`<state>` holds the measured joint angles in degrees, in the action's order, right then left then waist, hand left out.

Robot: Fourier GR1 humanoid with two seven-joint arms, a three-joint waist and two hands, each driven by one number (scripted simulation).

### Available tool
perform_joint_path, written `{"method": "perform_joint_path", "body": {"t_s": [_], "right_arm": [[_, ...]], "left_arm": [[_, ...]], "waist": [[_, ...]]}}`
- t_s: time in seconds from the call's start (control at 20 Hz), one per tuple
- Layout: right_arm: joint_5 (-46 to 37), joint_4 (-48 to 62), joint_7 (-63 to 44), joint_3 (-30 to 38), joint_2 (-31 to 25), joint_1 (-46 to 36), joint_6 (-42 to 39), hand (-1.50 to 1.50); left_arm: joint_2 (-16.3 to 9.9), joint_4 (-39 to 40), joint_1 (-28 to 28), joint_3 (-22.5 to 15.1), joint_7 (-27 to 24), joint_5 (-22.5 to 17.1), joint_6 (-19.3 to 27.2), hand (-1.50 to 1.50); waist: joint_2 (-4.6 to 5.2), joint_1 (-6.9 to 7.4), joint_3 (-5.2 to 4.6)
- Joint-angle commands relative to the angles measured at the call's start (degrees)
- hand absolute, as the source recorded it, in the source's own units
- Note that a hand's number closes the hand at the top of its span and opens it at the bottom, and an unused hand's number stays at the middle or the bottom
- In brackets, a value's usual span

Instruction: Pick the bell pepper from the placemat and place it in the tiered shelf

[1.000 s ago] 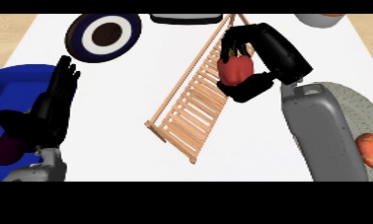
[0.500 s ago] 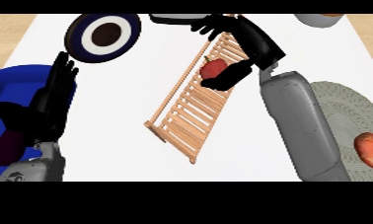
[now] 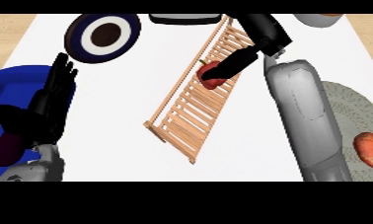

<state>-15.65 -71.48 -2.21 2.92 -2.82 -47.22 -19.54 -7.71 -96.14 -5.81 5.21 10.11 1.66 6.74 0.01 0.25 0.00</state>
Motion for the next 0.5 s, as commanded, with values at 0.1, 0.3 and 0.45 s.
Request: {"method": "perform_joint_path", "body": {"t_s": [0.1,0.3,0.45], "right_arm": [[8.17,-2.73,-5.94,7.77,-3.30,-1.99,-2.42,-1.50],[11.22,3.44,-7.74,14.99,-9.62,-6.38,-1.97,-1.50],[12.08,9.22,-7.58,18.05,-15.17,-6.40,-3.91,-1.50]], "left_arm": [[1.18,0.19,0.01,-0.63,-0.09,0.97,1.00,0.00],[0.32,-0.68,-2.18,-0.17,2.07,0.65,0.78,0.00],[1.31,0.23,-0.85,-0.48,0.09,0.71,0.90,0.00]], "waist": [[-0.06,-0.30,0.00],[0.09,-0.09,0.02],[0.30,0.27,0.01]]}}
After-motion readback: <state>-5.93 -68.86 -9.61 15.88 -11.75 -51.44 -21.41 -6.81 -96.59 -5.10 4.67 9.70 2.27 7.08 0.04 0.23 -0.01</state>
